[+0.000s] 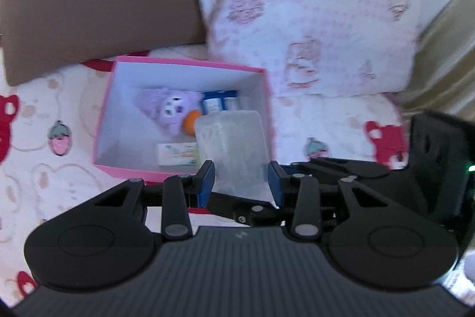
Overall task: Organize objects
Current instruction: 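Carry the clear plastic box with the right gripper into the pink box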
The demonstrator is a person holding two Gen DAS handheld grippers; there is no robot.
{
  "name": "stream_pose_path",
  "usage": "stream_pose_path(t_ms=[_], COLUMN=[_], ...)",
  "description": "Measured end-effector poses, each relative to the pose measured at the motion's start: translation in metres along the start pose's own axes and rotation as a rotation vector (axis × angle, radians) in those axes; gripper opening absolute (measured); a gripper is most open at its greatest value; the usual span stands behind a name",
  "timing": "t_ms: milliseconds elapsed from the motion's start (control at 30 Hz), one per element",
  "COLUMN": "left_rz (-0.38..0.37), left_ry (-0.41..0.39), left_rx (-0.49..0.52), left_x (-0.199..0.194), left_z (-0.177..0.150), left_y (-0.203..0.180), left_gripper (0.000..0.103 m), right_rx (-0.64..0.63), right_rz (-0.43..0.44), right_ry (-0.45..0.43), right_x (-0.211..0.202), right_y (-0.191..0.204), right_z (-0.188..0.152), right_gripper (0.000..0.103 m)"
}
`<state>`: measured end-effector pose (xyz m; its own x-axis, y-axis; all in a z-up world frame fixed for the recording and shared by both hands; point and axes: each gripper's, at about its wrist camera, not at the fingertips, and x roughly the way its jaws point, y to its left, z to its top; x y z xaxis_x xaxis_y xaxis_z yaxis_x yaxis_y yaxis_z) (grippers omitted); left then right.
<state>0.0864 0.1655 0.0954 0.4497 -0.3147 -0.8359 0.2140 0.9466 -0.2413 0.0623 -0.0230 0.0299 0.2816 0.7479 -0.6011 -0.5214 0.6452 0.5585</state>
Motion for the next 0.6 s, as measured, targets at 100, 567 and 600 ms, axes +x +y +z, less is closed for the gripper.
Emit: stream_pose_path(t_ms=[100,567,600], left_rz=[0.029,0.088,0.089], left_ry=[0.01,0.022,0.025], left_rx=[-0.01,-0.21,-0.209], left_x=[0.017,0.112,0.117], left_z=[0.006,0.019,0.021], left_y=[0.013,0.099,0.104], left_gripper=[0.037,0.037,0.037], right_rx=[0.02,0.032,0.04], right_rz=[0.003,-0.042,-0.039], right_ry=[0.019,0.123,0.135], right_x=[0.02,0.133,0.14], right_y=[-0.007,-0.041,-0.043], right_z=[0.008,0.032,0.034], right_gripper=[0.069,0.069,0.069])
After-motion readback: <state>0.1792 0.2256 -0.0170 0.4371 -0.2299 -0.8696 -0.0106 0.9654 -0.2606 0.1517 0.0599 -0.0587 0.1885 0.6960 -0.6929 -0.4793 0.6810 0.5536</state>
